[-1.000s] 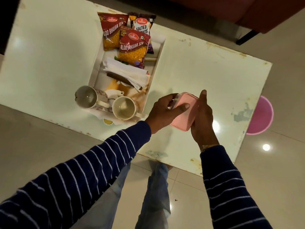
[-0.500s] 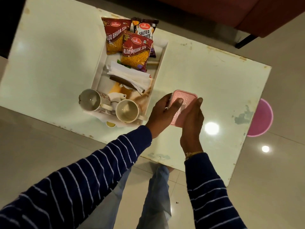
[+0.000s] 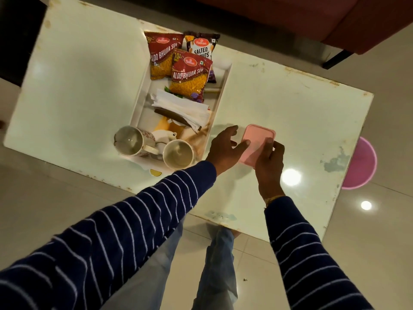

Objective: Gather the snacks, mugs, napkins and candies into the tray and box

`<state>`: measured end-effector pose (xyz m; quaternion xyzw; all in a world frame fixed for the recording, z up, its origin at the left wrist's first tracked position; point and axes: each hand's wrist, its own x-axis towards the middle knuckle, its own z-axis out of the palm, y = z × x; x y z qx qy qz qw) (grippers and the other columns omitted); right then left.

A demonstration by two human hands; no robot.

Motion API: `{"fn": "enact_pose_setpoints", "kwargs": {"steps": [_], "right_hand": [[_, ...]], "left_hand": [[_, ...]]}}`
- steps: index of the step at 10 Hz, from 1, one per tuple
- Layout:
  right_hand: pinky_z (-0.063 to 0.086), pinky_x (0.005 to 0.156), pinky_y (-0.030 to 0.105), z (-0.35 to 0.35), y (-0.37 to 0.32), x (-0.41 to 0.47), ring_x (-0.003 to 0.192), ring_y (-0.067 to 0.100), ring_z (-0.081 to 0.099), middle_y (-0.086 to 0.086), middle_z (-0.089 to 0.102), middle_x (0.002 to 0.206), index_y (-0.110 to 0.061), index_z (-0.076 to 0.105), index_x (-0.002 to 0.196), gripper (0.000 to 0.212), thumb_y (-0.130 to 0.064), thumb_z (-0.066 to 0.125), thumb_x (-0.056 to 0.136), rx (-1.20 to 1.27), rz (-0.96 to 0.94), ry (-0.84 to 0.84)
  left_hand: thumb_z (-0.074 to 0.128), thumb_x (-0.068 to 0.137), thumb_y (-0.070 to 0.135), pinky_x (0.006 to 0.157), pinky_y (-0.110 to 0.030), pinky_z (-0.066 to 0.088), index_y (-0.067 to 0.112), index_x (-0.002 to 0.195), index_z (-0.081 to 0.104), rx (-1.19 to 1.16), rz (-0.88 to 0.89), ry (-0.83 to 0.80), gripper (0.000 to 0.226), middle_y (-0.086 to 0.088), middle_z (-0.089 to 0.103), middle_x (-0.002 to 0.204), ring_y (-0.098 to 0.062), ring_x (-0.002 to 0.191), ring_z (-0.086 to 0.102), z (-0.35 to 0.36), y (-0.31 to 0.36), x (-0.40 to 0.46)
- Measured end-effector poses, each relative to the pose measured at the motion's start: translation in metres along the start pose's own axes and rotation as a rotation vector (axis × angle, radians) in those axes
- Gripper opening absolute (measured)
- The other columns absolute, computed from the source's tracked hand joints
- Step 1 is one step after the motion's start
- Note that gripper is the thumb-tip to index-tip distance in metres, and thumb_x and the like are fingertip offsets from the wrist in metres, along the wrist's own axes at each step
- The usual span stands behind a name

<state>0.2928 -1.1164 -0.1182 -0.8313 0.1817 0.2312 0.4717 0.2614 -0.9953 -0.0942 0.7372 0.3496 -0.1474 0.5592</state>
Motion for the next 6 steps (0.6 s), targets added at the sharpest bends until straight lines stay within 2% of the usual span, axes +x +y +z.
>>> {"fn": "enact_pose_setpoints", "kwargs": {"steps": [1,2,3,4,5,6], "right_hand": [[0.055,0.075,0.034,0.003,0.0,0.009,0.09,0.019,0.06,-0.006,0.061,0.1,-0.014,0.044,0.13,0.042,-0.046,0.033,0.104,-0.05,0.009,-0.05],[0.055,0.09,0.049,0.012,0.001,0.017,0.108,0.03,0.061,0.012,0.061,0.123,-0.01,0.044,0.132,0.04,-0.039,0.036,0.105,-0.128,-0.013,-0.072],[0.052,0.094,0.048,0.017,0.005,0.014,0.113,0.03,0.058,0.015,0.057,0.128,-0.008,0.046,0.132,0.039,-0.036,0.038,0.105,-0.175,-0.061,-0.045],[0.047,0.096,0.038,0.018,0.003,0.015,0.113,0.025,0.055,0.015,0.05,0.133,-0.008,0.045,0.134,0.04,-0.034,0.039,0.105,-0.235,-0.094,-0.042],[0.044,0.098,0.037,0.016,-0.004,0.013,0.118,0.029,0.053,0.016,0.043,0.14,-0.007,0.043,0.138,0.043,-0.034,0.043,0.104,-0.253,-0.061,-0.034],[0.038,0.1,0.039,-0.002,-0.021,-0.019,0.128,0.037,0.045,0.015,0.037,0.144,-0.007,0.039,0.141,0.049,-0.033,0.049,0.101,-0.309,-0.082,0.0]], "left_hand": [[0.066,0.095,0.02,0.093,-0.028,0.05,0.014,0.149,0.04,-0.001,-0.019,-0.037,0.06,-0.007,0.052,0.145,-0.022,0.12,0.061,-0.002,-0.006,0.002],[0.065,0.094,0.006,0.099,-0.029,0.048,0.012,0.149,0.038,0.058,0.005,-0.076,0.062,-0.01,0.054,0.144,-0.025,0.127,0.057,-0.003,-0.014,0.0],[0.065,0.094,0.006,0.101,-0.028,0.046,0.012,0.151,0.035,0.112,0.032,-0.096,0.065,-0.01,0.053,0.145,-0.025,0.13,0.055,-0.004,-0.02,-0.001],[0.066,0.094,0.011,0.11,-0.037,0.042,0.012,0.155,0.026,0.16,0.051,-0.107,0.073,-0.011,0.045,0.152,-0.028,0.137,0.047,-0.007,-0.018,0.002],[0.067,0.094,0.015,0.115,-0.04,0.038,0.013,0.157,0.021,0.184,0.071,-0.089,0.078,-0.011,0.039,0.156,-0.029,0.141,0.042,-0.013,-0.01,0.002],[0.066,0.094,0.02,0.118,-0.031,0.027,0.013,0.158,0.018,0.24,0.163,-0.097,0.08,-0.009,0.031,0.161,-0.024,0.147,0.032,-0.041,0.005,-0.013]]}}
